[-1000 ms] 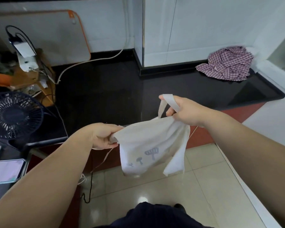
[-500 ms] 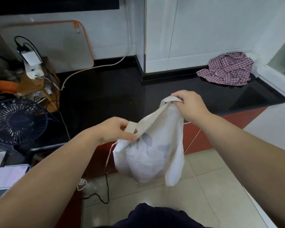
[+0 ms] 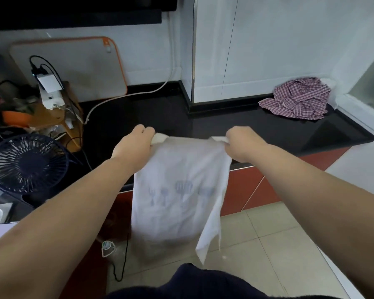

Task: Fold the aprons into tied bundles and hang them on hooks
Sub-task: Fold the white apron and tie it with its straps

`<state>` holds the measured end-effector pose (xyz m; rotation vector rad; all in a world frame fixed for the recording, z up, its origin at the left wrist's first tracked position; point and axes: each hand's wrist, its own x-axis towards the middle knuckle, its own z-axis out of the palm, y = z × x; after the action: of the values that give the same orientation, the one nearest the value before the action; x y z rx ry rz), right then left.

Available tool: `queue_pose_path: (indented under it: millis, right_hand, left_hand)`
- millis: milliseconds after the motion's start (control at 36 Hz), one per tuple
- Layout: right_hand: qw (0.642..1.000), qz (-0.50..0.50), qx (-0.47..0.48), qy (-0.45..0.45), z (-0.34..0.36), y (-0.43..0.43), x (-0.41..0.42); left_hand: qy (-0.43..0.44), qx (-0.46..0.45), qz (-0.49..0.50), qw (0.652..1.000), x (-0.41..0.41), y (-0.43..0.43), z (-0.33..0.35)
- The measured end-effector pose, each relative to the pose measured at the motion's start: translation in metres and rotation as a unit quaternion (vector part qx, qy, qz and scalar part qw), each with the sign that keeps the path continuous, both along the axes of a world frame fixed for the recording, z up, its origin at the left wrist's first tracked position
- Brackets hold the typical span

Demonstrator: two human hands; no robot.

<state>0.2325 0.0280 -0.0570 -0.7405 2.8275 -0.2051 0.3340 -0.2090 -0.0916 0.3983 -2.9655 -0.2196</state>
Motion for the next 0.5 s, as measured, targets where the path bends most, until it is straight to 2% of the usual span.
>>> queue_pose_path:
  millis: [56, 83, 139, 167, 194, 250, 306, 361, 417, 500]
  right_hand:
    - [0.997, -0.027, -0.034, 0.058, 0.001, -0.008, -0.001]
    - [0.997, -0.039, -0.041, 0.059, 0.002, -0.011, -0.002]
    - [0.997, -0.049, -0.055, 0.012, 0.005, -0.019, -0.002]
    - [0.994, -0.059, -0.087, -0.017, 0.007, -0.022, -0.002]
    - [0.986, -0.075, -0.146, -0.044, 0.009, -0.026, -0.002]
    - [0.94, -0.124, -0.305, -0.091, 0.015, -0.033, -0.004]
    - [0.869, -0.162, -0.437, -0.163, 0.026, -0.044, -0.006]
    - [0.801, -0.177, -0.514, -0.25, 0.036, -0.055, -0.003]
    - [0.764, -0.185, -0.551, -0.28, 0.046, -0.063, 0.0]
    - [0.722, -0.157, -0.613, -0.281, 0.056, -0.073, 0.0]
  left_hand:
    - [0.01, 0.002, 0.022, 1.0, -0.001, -0.001, 0.003]
    - [-0.02, 0.001, 0.021, 1.0, -0.001, -0.002, 0.006]
    - [-0.117, 0.0, 0.009, 0.993, -0.002, -0.006, 0.012]
    - [-0.136, 0.014, 0.009, 0.991, -0.002, -0.007, 0.015]
    - [-0.109, 0.036, 0.016, 0.993, -0.002, -0.01, 0.021]
    - [0.038, 0.112, 0.047, 0.992, -0.002, -0.014, 0.032]
    - [0.155, 0.222, 0.076, 0.96, -0.002, -0.014, 0.045]
    - [0.173, 0.383, 0.112, 0.901, -0.003, -0.01, 0.053]
    - [0.168, 0.495, 0.136, 0.842, -0.005, -0.007, 0.057]
    - [0.207, 0.571, 0.123, 0.785, -0.008, -0.012, 0.069]
